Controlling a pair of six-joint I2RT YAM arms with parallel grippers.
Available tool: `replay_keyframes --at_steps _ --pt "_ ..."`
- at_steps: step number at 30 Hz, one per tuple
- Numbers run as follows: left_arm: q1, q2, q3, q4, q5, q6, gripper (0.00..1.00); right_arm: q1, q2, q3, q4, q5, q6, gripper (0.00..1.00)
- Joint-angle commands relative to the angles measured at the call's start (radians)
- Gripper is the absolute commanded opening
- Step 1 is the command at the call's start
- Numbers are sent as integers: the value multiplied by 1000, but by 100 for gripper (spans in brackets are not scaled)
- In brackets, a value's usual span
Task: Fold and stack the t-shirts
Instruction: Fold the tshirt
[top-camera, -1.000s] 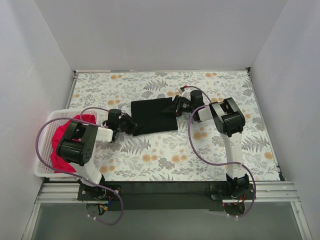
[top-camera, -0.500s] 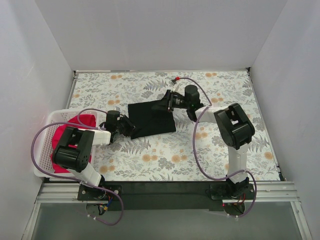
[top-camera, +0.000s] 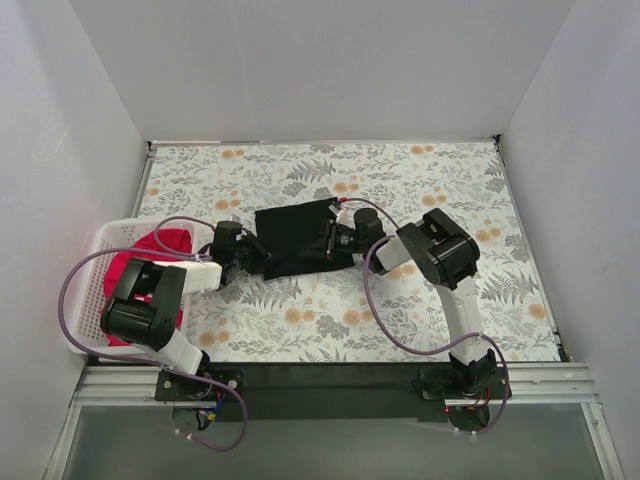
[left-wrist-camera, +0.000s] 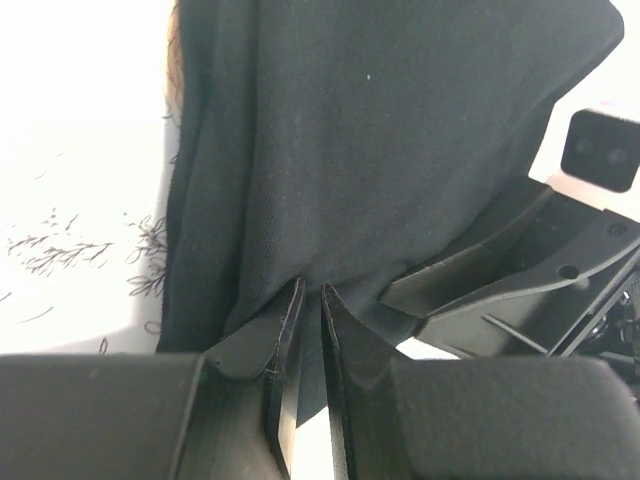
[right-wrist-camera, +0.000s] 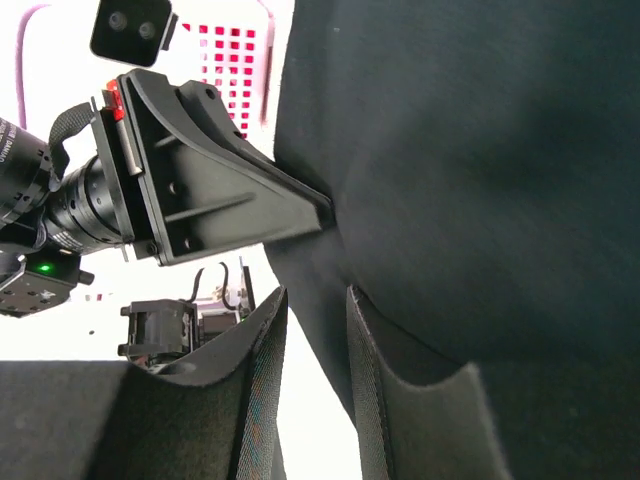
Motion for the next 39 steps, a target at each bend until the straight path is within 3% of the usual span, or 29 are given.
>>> replay_keyframes --at_steps 1,9,14,21,26,33,39 --pt "5 -28 -9 -159 -104 34 12 -54 -8 -87 -110 58 -72 38" --pt "4 -123 13 -202 -70 51 17 -96 -182 -98 -112 -9 -130 38" --pt "4 -198 17 -242 -90 56 18 -122 -159 -139 -109 -19 -167 37" --pt "4 -154 -42 -249 -92 28 18 -155 -94 -231 -92 -5 -226 36" --pt "4 -205 -56 -292 -118 28 17 -203 -157 -278 -93 -17 -246 37" --pt "39 -205 169 -360 -158 71 24 -208 -235 -117 -115 -48 -203 38" --pt "80 -18 393 -332 -127 90 27 -209 -144 132 -132 -17 -148 38"
